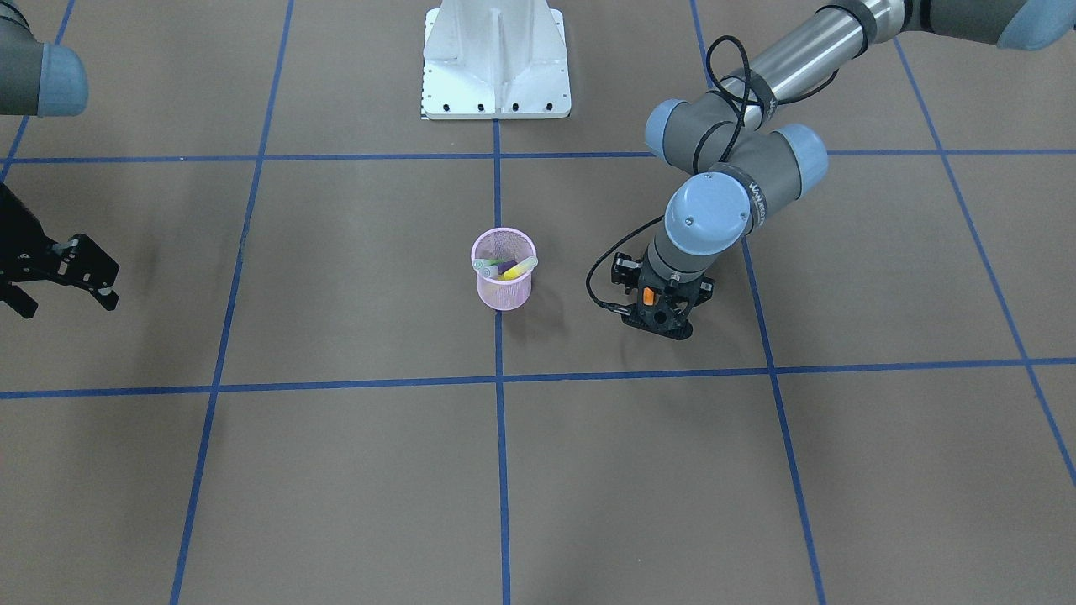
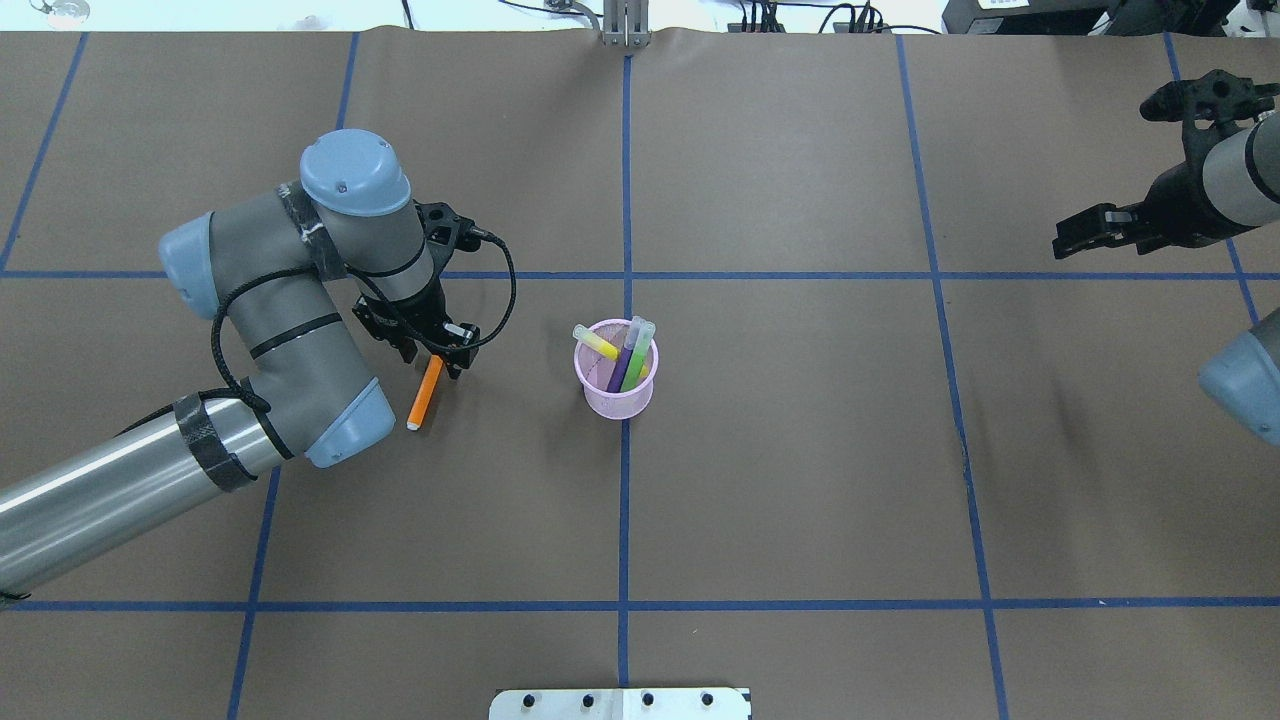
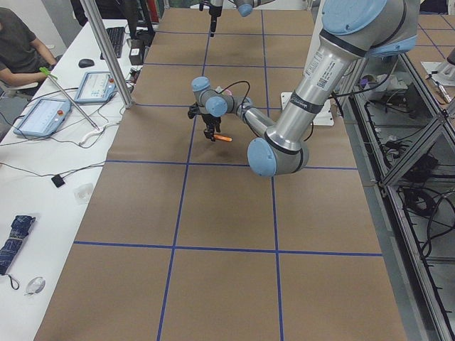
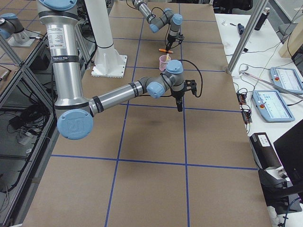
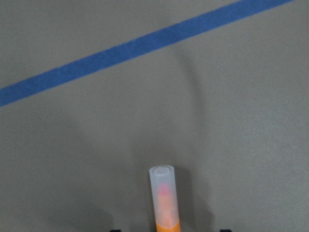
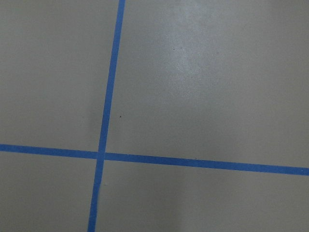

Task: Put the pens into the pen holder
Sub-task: 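Grasp the orange marker with the left gripper while the right arm withdraws, then carry the orange marker with the left gripper and drop it into the cup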

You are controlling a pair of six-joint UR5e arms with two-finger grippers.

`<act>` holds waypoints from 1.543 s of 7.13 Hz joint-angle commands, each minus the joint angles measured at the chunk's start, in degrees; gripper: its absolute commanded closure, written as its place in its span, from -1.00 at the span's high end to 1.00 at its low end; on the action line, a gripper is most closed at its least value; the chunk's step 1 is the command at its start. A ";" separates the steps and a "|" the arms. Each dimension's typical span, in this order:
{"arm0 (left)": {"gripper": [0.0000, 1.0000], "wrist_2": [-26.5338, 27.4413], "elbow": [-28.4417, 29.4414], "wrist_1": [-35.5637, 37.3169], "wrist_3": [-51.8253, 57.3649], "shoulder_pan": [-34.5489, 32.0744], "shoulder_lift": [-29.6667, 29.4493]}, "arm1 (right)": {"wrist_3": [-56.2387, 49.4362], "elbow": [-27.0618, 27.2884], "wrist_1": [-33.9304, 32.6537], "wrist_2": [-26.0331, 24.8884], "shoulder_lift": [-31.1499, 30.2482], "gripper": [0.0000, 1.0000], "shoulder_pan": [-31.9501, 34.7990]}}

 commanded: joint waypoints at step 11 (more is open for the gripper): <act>-1.00 28.90 -18.21 -3.93 -13.27 9.94 -8.36 | -0.44 -0.19 -0.05 0.03 0.19 1.00 0.88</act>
